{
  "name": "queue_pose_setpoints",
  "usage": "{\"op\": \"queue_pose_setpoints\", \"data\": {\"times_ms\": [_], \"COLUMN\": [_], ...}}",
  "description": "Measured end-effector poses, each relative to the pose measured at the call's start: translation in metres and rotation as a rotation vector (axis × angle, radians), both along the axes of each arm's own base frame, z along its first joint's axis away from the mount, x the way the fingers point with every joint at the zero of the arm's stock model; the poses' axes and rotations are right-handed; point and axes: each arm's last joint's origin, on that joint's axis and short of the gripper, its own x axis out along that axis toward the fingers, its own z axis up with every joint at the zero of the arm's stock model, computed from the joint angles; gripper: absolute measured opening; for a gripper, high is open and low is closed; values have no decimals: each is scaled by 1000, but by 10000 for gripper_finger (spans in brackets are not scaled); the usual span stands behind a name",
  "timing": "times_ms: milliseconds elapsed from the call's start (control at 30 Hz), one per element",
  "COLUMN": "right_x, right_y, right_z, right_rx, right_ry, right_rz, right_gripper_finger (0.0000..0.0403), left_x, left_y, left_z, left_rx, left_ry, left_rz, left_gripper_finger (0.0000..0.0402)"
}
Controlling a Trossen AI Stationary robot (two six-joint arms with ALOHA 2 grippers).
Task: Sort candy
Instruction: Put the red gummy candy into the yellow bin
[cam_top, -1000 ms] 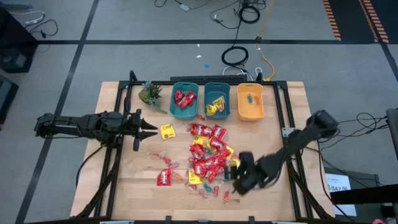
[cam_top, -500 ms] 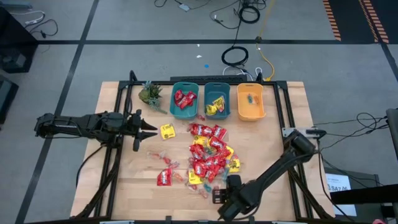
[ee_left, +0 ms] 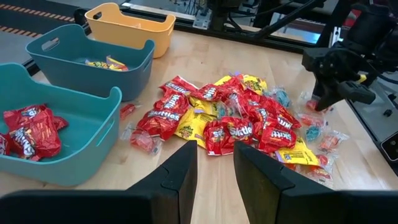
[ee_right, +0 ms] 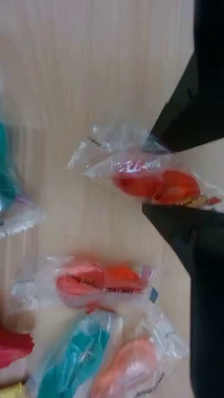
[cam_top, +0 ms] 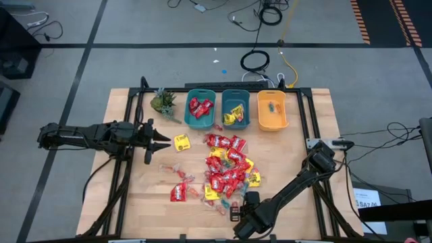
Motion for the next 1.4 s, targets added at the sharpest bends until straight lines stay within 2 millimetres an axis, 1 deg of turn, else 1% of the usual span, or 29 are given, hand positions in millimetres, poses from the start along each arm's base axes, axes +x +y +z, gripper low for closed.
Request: {"op": "queue_pose_setpoints", "data": {"times_ms": [133,200,267,333,433,533,633,733,800,867,933,1067,1200,1300,1400], "right_x": [0,-2,-4,-8,-18,-32,-46,-59,-62,-68,-76,-97,-119,-126,-125], "right_y": [0,-1,-3,-6,-15,-34,-63,-101,-127,-157,-188,-242,-285,-310,-335], "right_z": [0,4,12,25,50,81,115,145,162,175,186,195,199,197,192], "right_rx": [-6,-9,-9,-10,-35,-104,-182,-260,-283,-356,-400,-471,-503,-518,-536], "right_ry": [-1,-1,-1,-1,7,6,36,102,58,-4,-16,-9,42,71,69], "right_rz": [13,27,31,31,30,20,24,24,54,91,58,18,-9,3,36], "right_gripper_finger": [40,13,12,20,22,10,4,5,5,3,2,1,1,1,1], "left_x": [0,0,0,0,0,0,0,0,0,0,0,0,0,0,0], "left_y": [0,0,0,0,0,0,0,0,0,0,0,0,0,0,0], "left_z": [0,0,0,0,0,0,0,0,0,0,1,1,1,1,1], "left_rx": [1,1,1,1,1,1,1,0,0,0,-1,-3,-3,1,1], "left_ry": [1,3,3,4,3,3,2,0,-2,-4,-6,-8,-8,-8,-8], "left_rz": [0,0,0,0,0,0,0,0,0,0,0,1,1,-1,0], "left_gripper_finger": [114,114,114,114,114,114,114,114,114,114,114,114,114,114,114]}}
